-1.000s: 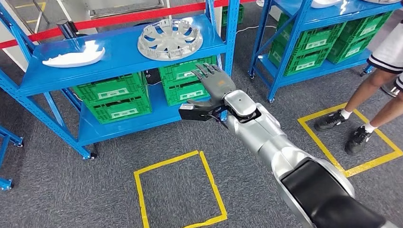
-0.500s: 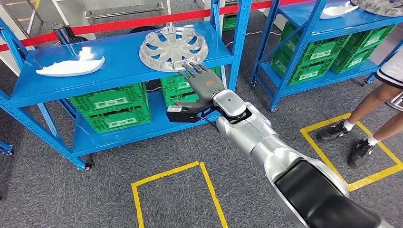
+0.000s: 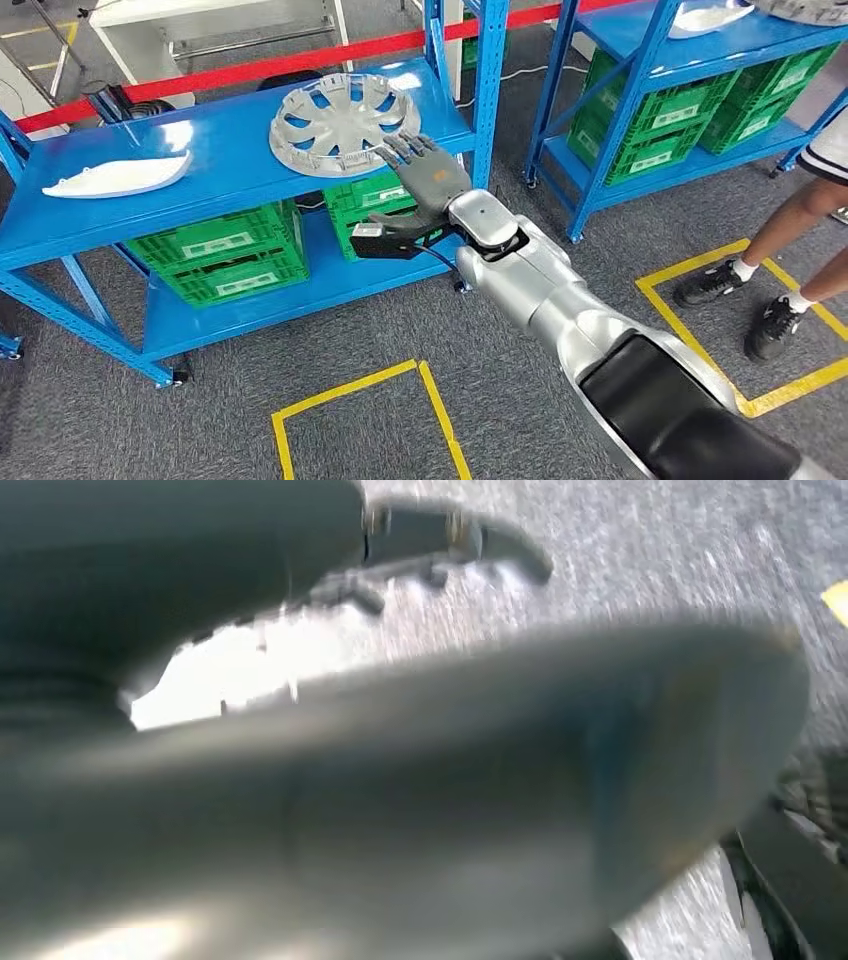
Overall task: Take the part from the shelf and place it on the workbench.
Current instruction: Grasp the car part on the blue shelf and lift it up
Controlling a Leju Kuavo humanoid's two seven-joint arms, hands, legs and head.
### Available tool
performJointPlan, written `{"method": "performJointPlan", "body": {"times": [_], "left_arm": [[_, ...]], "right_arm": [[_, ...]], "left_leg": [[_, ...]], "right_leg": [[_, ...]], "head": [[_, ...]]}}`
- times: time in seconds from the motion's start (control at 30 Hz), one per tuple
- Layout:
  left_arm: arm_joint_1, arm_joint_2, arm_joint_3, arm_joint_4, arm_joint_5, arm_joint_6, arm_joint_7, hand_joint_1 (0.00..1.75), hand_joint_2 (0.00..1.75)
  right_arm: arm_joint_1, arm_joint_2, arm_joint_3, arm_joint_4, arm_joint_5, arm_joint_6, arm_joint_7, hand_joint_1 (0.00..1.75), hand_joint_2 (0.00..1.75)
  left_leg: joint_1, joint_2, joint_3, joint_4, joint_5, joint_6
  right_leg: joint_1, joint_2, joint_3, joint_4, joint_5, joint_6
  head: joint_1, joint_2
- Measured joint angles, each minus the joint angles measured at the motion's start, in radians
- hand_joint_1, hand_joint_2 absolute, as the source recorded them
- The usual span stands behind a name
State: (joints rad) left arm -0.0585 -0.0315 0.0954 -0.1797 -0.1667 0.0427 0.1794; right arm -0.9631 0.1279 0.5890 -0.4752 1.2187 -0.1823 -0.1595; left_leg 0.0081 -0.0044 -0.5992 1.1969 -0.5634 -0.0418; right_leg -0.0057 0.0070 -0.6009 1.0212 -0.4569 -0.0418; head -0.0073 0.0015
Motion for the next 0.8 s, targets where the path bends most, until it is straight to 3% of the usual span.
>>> {"method": "performJointPlan", "body": {"times": [0.07, 0.1, 0.13, 0.23, 0.27, 0.3, 0.4, 0.47, 0.53, 0.6, 0.63, 0.67, 0.73, 0.8], "left_arm": [[0.0, 0.0, 0.0, 0.0, -0.004, -0.001, -0.001, 0.0, 0.0], [0.001, 0.001, 0.0, 0.0, -0.007, -0.002, 0.0, 0.0, 0.0], [0.002, 0.001, 0.0, 0.0, -0.01, -0.002, 0.001, 0.0, 0.0], [0.004, 0.003, 0.0, 0.0, -0.016, -0.004, 0.0, 0.0, 0.0], [0.003, 0.004, 0.0, 0.0, -0.017, -0.004, -0.003, 0.0, 0.0], [0.003, 0.005, 0.0, 0.0, -0.017, -0.004, -0.006, 0.0, 0.0], [0.003, 0.005, 0.0, 0.0, -0.017, -0.005, -0.008, 0.0, 0.0], [0.001, 0.004, 0.0, 0.0, -0.018, -0.006, -0.008, 0.0, 0.0], [-0.001, 0.004, 0.0, 0.0, -0.021, -0.008, -0.009, 0.0, 0.0], [-0.001, 0.005, 0.0, 0.0, -0.025, -0.012, -0.01, 0.0, 0.0], [0.0, 0.005, 0.0, 0.0, -0.028, -0.013, -0.009, 0.0, 0.0], [0.001, 0.005, 0.0, 0.0, -0.03, -0.014, -0.008, 0.0, 0.0], [0.001, 0.004, 0.0, 0.0, -0.033, -0.015, -0.007, 0.0, 0.0], [-0.004, 0.005, 0.0, 0.0, -0.034, -0.016, -0.013, 0.0, 0.0]], "right_arm": [[0.005, -0.002, 0.006, 0.0, -0.005, -0.003, 0.008, 0.0, 0.0], [0.008, -0.003, 0.008, 0.0, -0.009, -0.004, 0.011, 0.0, 0.0], [0.01, -0.005, 0.01, 0.0, -0.012, -0.005, 0.012, 0.0, 0.0], [0.01, -0.009, 0.013, 0.0, -0.018, -0.004, 0.013, 0.0, 0.0], [0.01, -0.011, 0.015, 0.0, -0.019, -0.004, 0.013, 0.0, 0.0], [0.011, -0.012, 0.017, 0.0, -0.019, -0.004, 0.013, 0.0, 0.0], [0.009, -0.017, 0.022, -0.004, -0.021, -0.005, 0.013, 0.0, 0.0], [0.005, -0.02, 0.024, -0.006, -0.023, -0.006, 0.013, 0.0, 0.0], [0.006, -0.024, 0.027, -0.006, -0.026, -0.006, 0.014, 0.0, 0.0], [0.014, -0.029, 0.029, -0.006, -0.029, -0.006, 0.015, 0.0, 0.0], [0.018, -0.031, 0.031, -0.006, -0.032, -0.006, 0.015, 0.0, 0.0], [0.019, -0.034, 0.032, -0.006, -0.034, -0.006, 0.016, 0.0, 0.0], [0.02, -0.041, 0.034, -0.006, -0.04, -0.007, 0.016, 0.0, 0.0], [0.022, -0.045, 0.037, -0.006, -0.045, -0.009, 0.015, 0.0, 0.0]], "left_leg": [[0.0, 0.0, -0.083, 0.1, -0.045, -0.003], [0.0, 0.0, -0.106, 0.11, -0.051, -0.002], [0.0, 0.0, -0.112, 0.085, -0.034, 0.001], [-0.005, 0.001, -0.072, -0.102, 0.102, 0.018], [-0.009, 0.001, -0.058, -0.144, 0.127, 0.024], [-0.011, 0.001, -0.051, -0.168, 0.139, 0.031], [-0.008, -0.001, -0.024, -0.18, 0.133, 0.049], [-0.004, -0.001, 0.002, -0.184, 0.125, 0.057], [-0.003, -0.001, 0.015, -0.184, 0.11, 0.062], [-0.003, -0.003, 0.032, -0.184, 0.092, 0.061], [-0.003, -0.005, 0.043, -0.184, 0.082, 0.059], [-0.003, -0.006, 0.057, -0.184, 0.071, 0.057], [-0.004, -0.007, 0.084, -0.182, 0.046, 0.049], [-0.005, -0.007, 0.102, -0.182, 0.026, 0.038]], "right_leg": [[0.002, 0.002, 0.017, 0.0, -0.017, -0.002], [0.002, 0.003, 0.028, 0.0, -0.026, -0.003], [0.003, 0.004, 0.041, 0.0, -0.036, -0.003], [0.006, 0.006, 0.077, 0.0, -0.066, 0.003], [0.008, 0.007, 0.084, -0.001, -0.076, 0.008], [0.009, 0.008, 0.091, 0.001, -0.082, 0.014], [0.011, 0.008, 0.101, 0.025, -0.087, 0.03], [0.01, 0.006, 0.063, 0.098, -0.102, 0.04], [0.005, 0.003, -0.02, 0.214, -0.141, 0.05], [0.001, 0.001, -0.093, 0.276, -0.173, 0.056], [0.0, 0.0, -0.108, 0.262, -0.166, 0.057], [-0.001, -0.001, -0.108, 0.216, -0.131, 0.056], [0.002, -0.002, -0.087, 0.088, -0.024, 0.049], [0.007, -0.003, -0.069, 0.018, 0.033, 0.035]], "head": [[-0.001, 0.0], [-0.001, 0.0], [-0.001, 0.0], [-0.001, 0.0], [0.0, 0.0], [0.0, 0.0], [0.001, 0.0], [0.004, 0.0], [0.006, 0.0], [0.006, 0.0], [0.006, 0.0], [0.006, 0.0], [0.005, 0.0], [0.003, 0.0]]}}
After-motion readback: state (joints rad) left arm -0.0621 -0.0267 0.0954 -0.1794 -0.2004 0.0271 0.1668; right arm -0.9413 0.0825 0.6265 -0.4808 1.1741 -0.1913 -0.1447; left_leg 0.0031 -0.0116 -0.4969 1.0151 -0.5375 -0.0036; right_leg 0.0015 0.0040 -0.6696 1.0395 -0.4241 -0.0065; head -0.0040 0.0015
